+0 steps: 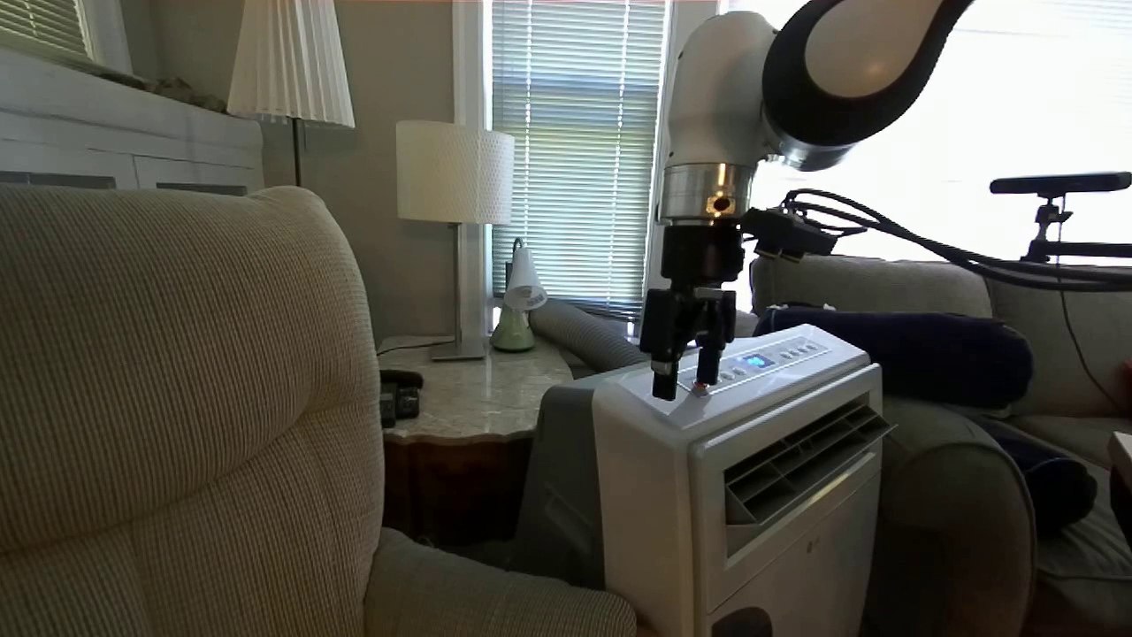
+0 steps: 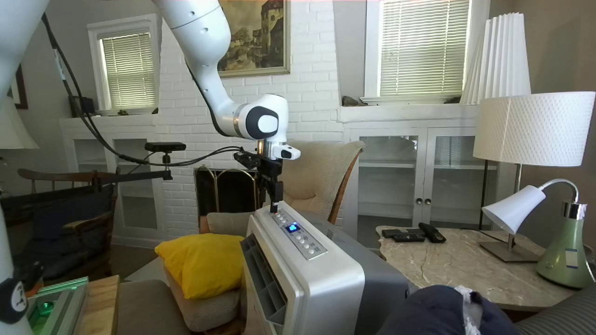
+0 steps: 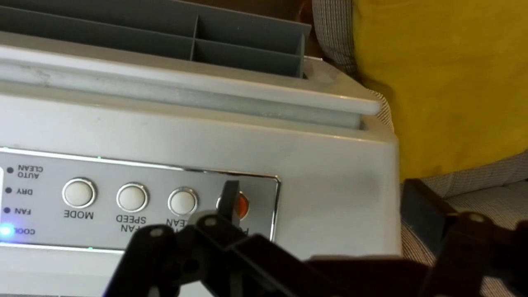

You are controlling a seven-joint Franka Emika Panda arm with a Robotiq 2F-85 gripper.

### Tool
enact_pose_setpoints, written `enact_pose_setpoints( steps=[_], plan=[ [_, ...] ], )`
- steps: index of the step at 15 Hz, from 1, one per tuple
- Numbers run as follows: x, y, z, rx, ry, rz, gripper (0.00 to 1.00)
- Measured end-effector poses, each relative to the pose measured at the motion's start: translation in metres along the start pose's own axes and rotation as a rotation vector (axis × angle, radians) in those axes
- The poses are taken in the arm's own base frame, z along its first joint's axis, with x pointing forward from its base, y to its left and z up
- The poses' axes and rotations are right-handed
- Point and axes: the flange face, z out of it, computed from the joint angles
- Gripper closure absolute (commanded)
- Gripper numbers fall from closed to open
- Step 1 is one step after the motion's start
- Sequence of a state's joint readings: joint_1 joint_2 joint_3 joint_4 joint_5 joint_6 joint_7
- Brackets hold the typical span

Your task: Turn off the air conditioner.

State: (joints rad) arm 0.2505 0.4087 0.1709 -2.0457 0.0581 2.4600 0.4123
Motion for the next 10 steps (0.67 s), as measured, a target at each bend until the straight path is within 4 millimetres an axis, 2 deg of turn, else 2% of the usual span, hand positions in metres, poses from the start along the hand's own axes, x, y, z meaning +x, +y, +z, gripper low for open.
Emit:
enact_pose_setpoints(
  steps=[10],
  plan=[
    [0.003, 0.005, 0.011, -0.009, -0.022, -0.012, 0.0]
  ],
)
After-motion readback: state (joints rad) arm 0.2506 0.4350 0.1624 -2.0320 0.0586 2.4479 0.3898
